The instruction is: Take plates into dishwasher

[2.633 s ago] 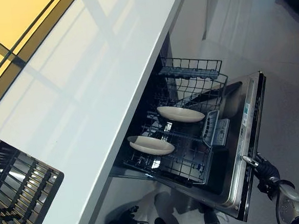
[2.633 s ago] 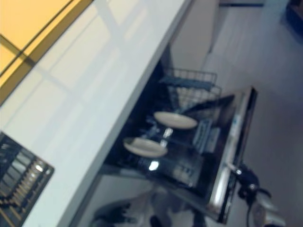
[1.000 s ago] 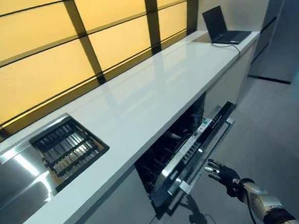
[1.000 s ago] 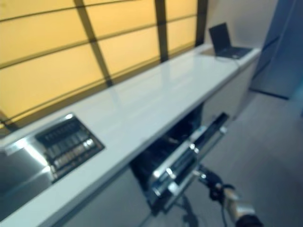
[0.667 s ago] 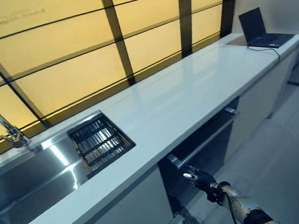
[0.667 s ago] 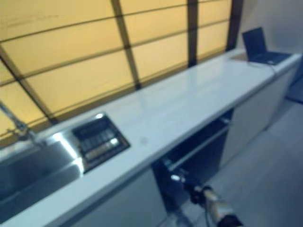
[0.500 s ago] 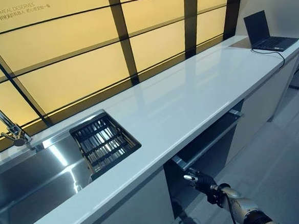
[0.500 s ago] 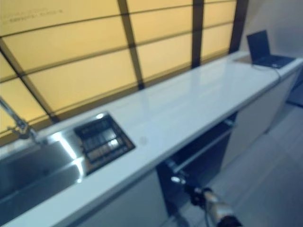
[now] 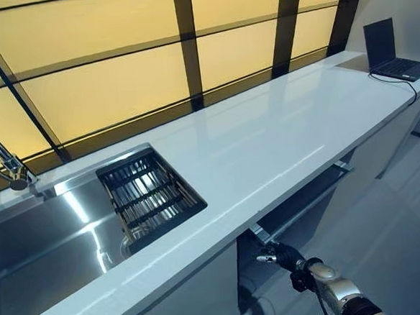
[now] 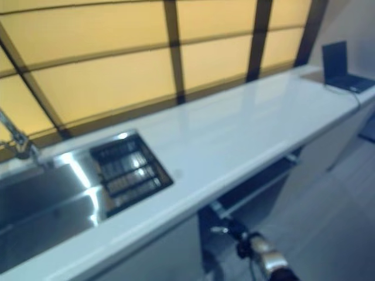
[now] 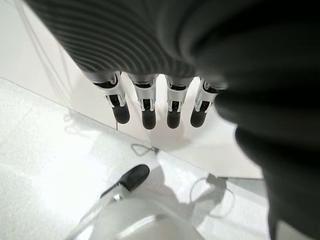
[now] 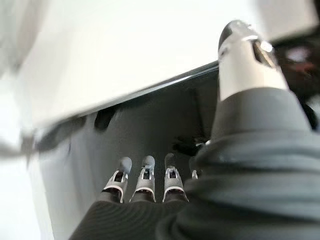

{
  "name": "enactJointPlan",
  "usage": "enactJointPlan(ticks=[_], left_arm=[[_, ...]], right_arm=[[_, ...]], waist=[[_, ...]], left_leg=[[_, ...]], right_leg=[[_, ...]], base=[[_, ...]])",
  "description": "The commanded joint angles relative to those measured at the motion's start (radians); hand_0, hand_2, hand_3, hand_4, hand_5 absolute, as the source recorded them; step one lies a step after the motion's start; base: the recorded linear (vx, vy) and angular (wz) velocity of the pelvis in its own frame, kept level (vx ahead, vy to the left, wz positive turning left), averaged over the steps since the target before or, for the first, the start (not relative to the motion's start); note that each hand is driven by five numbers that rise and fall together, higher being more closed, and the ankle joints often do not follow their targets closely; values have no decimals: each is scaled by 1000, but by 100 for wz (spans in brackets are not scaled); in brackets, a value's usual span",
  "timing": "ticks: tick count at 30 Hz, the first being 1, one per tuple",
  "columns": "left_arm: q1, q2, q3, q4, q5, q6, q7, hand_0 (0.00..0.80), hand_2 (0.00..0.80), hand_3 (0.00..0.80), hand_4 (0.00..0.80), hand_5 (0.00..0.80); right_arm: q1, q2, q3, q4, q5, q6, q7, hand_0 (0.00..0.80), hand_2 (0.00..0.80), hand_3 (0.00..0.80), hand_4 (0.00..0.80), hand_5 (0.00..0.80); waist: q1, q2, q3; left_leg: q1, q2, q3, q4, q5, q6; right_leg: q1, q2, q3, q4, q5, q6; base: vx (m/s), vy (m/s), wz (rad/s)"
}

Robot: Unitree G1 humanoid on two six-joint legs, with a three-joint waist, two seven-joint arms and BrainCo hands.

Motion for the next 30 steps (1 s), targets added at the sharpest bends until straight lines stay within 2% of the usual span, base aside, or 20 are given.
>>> enactJointPlan(ticks=[1,5,6,8,11,14,15,16,17,18,21,24,25,27,29,30], left_arm=[[-31,27,31,0,-18,3,45,0,0,0,0,0],[-8,40,97,1,-40,0,53,0,0,0,0,0],[9,44,131,-10,-55,-6,51,0,0,0,0,0],[15,48,149,-17,-65,-11,49,0,0,0,0,0],[4,63,184,-20,-88,-15,44,0,0,0,0,0],[-21,80,187,-20,-92,-14,26,0,0,0,0,0],[-42,87,180,-14,-94,-11,18,0,0,0,0,0],[-48,89,178,-11,-97,-10,19,0,0,0,0,0],[-64,92,174,-6,-95,-4,18,0,0,0,0,0],[-83,100,158,10,-95,-9,10,0,0,0,0,0],[-91,79,153,13,-95,-21,15,0,0,0,0,0],[-71,54,138,1,-89,-42,12,0,0,0,0,0],[-50,41,128,-17,-75,-47,11,0,0,0,0,0],[-35,32,124,-29,-72,-48,9,0,0,0,0,0],[-25,23,120,-30,-69,-49,0,0,0,0,0,0],[-23,18,117,-26,-61,-51,-11,0,0,0,0,0]], right_arm=[[-8,-58,5,-109,-49,-84,-40,0,0,0,0,0],[111,-60,-33,-154,-53,-78,-58,0,0,0,0,0],[177,-44,-44,-164,-84,-91,-70,0,0,0,0,0],[214,-35,-47,-165,-122,-105,-75,0,0,0,0,0],[259,-22,-34,-140,-199,-121,-99,0,0,0,0,0],[272,-10,-12,-79,-237,-125,-137,0,0,0,0,0],[269,0,1,-36,-232,-118,-160,0,0,0,0,0],[266,3,4,-23,-226,-118,-164,0,0,0,0,0],[258,6,8,14,-218,-127,-168,0,0,0,0,0],[257,18,8,51,-212,-131,-184,0,0,0,0,0],[254,23,9,102,-199,-137,-187,0,0,0,0,0],[260,16,4,124,-202,-148,-184,0,0,0,0,0],[266,8,1,120,-193,-147,-183,0,0,0,0,0],[274,7,-5,120,-186,-144,-191,0,0,0,0,0],[294,6,-19,117,-174,-120,-200,0,0,0,0,0],[311,10,-31,125,-169,-105,-214,0,0,0,0,0]], waist=[[40,-3,-3],[38,-25,-17],[39,-35,-20],[39,-40,-20],[36,-50,-31],[36,-51,-43],[36,-49,-46],[36,-49,-46],[39,-48,-48],[52,-59,-53],[71,-46,-58],[81,-26,-47],[84,-14,-37],[83,-2,-31],[66,14,-22],[49,14,-23]], left_leg=[[5,-46,-5,8,-98,73],[5,-45,-38,13,-109,81],[5,-44,-53,17,-117,82],[1,-42,-68,18,-116,83],[-23,-42,-118,17,-107,86],[-50,-51,-172,22,-88,95],[-64,-56,-205,28,-77,99],[-68,-58,-215,29,-73,99],[-79,-57,-234,28,-57,93],[-107,-77,-254,42,-48,91],[-154,-64,-273,51,-1,41],[-199,-40,-260,62,38,-8],[-214,-27,-247,50,72,-34],[-223,-18,-213,37,91,-50],[-242,-1,-107,50,90,-63],[-239,5,-37,111,54,-59]], right_leg=[[-8,-85,118,192,49,102],[-8,-78,149,195,66,109],[-16,-68,159,186,73,113],[-16,-57,168,174,62,110],[-2,-6,216,173,13,102],[5,54,274,227,-28,92],[1,91,305,256,-49,82],[1,99,311,261,-57,79],[17,117,315,241,-93,61],[35,118,300,223,-95,52],[87,154,278,136,-190,0],[113,178,255,117,-222,-36],[131,196,245,95,-216,-53],[141,204,229,73,-208,-59],[155,204,189,51,-200,-64],[155,185,142,41,-197,-66]], base=[[12,38,6],[2,21,19],[-45,-26,34],[-70,-56,28],[-159,-136,39],[-236,-166,65],[-234,-154,79],[-303,-199,88],[-299,-215,81],[-332,-250,73],[-284,-201,49],[-226,-160,36],[-230,-163,41],[-197,-108,34],[-232,-45,72],[-309,34,118]])
